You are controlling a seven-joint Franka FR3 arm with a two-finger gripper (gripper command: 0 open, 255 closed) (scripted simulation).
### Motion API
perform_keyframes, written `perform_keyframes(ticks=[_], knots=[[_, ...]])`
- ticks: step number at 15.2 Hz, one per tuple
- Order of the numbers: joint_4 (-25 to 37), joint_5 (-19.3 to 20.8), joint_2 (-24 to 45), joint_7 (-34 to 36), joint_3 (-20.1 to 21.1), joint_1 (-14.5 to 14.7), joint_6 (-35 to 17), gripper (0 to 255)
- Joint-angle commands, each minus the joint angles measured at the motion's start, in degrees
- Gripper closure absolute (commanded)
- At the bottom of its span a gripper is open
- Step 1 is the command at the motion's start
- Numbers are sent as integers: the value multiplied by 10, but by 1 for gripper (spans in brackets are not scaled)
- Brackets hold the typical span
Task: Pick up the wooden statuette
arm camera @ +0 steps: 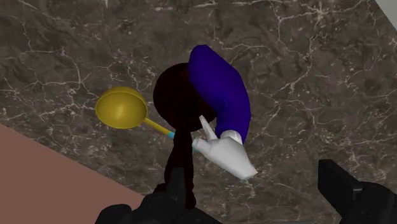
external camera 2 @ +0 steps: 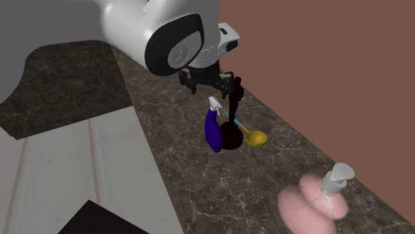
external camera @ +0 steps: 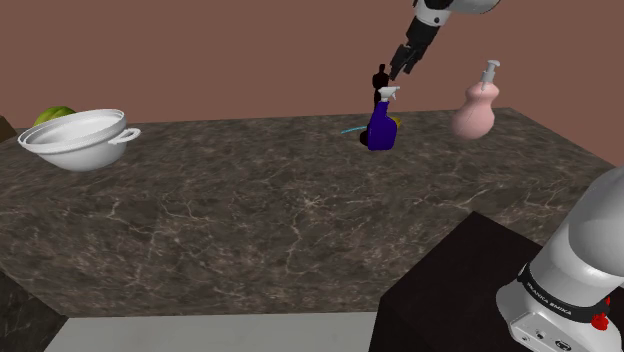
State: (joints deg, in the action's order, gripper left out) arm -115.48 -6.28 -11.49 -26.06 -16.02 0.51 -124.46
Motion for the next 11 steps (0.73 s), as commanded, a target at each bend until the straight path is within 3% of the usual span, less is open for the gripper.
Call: perform_keyframes(ticks=[1,8,11], knots=[[33,-27,40,-25,-13,2,-14,0],[179,-143,190,-117,-40,-18,-28,0],[170,-149,195,-124,-38,-21,-42,0]])
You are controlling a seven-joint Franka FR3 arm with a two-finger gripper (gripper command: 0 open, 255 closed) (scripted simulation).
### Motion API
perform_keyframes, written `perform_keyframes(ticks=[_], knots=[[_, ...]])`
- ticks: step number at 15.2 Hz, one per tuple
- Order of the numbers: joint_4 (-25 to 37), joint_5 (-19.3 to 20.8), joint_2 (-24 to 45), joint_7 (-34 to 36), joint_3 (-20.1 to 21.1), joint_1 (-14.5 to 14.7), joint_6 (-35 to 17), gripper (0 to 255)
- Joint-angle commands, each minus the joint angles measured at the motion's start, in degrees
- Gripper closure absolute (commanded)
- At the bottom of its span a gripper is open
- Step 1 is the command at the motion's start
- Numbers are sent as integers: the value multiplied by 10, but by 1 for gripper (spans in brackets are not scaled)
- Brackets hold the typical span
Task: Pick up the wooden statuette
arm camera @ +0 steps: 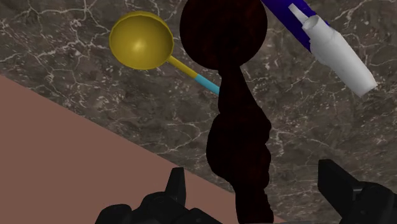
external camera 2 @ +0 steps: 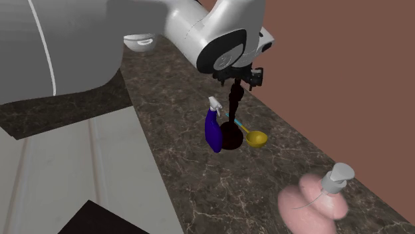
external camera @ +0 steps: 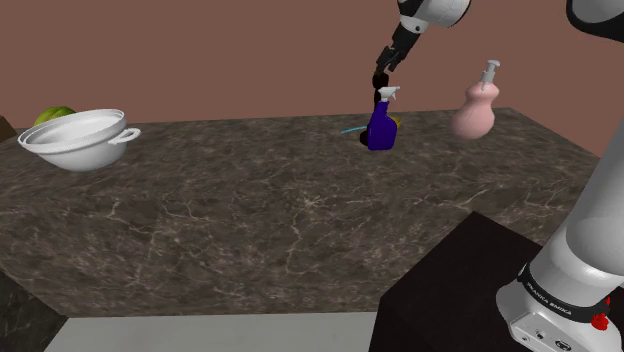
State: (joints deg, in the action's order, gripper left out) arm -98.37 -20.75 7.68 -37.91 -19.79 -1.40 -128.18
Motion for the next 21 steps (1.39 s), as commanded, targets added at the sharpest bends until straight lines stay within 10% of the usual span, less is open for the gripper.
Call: perform_keyframes(ticks=[1,7,8,21], knots=[[-7,-7,5,-8,0,-2,-12,0],[-35,-18,10,-22,3,-1,-43,0],[-34,-18,11,-22,3,-2,-43,255],[-11,-8,5,-10,1,-2,-16,255]])
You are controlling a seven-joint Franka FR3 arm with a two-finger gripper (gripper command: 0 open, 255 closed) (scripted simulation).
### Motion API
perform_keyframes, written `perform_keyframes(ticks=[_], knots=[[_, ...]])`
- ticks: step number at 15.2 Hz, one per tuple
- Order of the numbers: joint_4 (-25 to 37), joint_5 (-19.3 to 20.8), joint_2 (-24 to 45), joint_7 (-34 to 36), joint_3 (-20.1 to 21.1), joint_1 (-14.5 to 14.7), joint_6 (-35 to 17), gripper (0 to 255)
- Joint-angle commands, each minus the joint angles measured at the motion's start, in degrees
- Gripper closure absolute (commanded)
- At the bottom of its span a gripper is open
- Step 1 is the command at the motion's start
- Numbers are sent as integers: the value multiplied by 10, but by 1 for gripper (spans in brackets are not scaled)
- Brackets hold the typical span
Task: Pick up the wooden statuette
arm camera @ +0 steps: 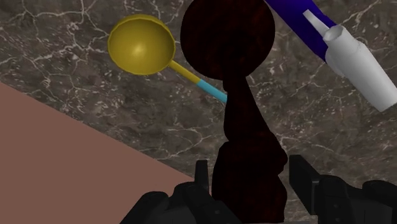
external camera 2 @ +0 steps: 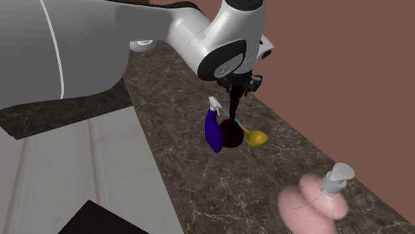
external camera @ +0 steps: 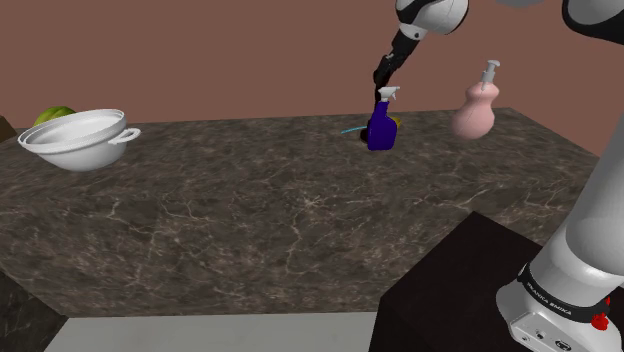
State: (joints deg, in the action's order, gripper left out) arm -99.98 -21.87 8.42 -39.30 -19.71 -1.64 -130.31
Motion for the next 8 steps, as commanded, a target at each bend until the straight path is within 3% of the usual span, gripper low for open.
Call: perform_keyframes(ticks=[1,8], knots=[[11,5,-3,7,-1,1,13,255],[61,17,-6,25,-4,-1,63,255]])
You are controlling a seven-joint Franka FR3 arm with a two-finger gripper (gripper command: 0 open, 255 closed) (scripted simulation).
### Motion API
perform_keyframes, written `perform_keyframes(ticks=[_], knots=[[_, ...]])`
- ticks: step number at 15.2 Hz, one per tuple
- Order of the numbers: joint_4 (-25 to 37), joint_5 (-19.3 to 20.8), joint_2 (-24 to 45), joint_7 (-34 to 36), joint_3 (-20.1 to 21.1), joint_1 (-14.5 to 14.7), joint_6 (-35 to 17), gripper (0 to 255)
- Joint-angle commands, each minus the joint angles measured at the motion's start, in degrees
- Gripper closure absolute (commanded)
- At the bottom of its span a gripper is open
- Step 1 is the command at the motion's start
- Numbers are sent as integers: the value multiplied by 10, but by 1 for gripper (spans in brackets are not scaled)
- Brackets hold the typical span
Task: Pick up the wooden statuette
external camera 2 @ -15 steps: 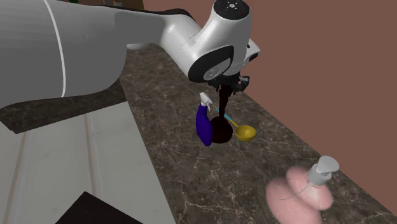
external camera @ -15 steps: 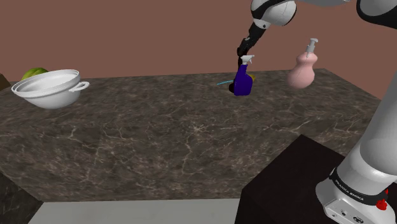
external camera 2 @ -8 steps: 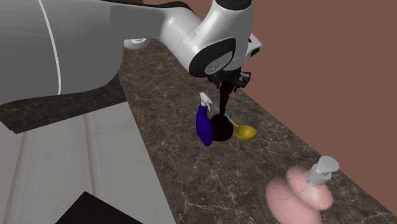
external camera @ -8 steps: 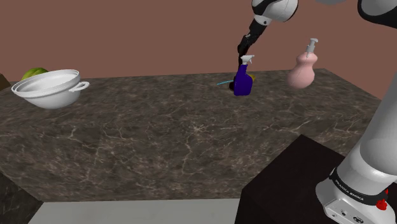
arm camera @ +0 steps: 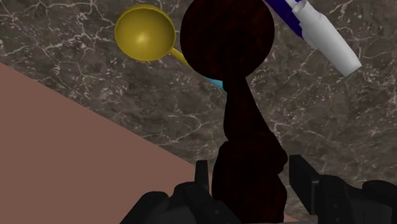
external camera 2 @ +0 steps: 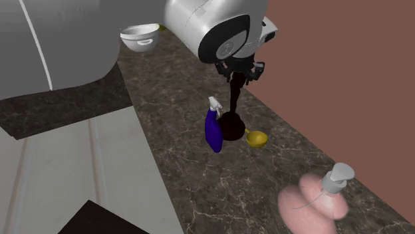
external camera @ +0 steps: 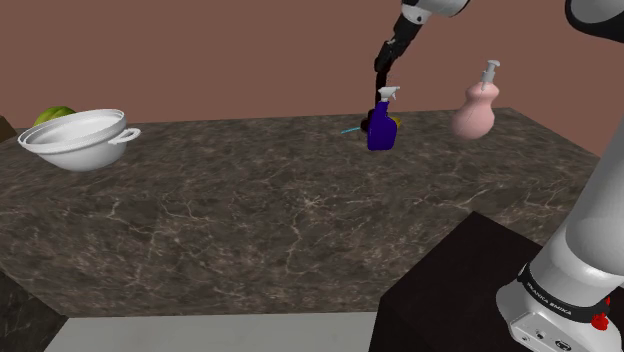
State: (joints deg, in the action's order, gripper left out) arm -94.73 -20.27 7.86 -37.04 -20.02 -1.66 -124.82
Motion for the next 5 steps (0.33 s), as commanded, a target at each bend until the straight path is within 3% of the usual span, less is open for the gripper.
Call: perform_keyframes(ticks=[1,5], knots=[[16,3,0,5,-1,-1,15,255],[33,5,1,9,-2,-2,31,255]])
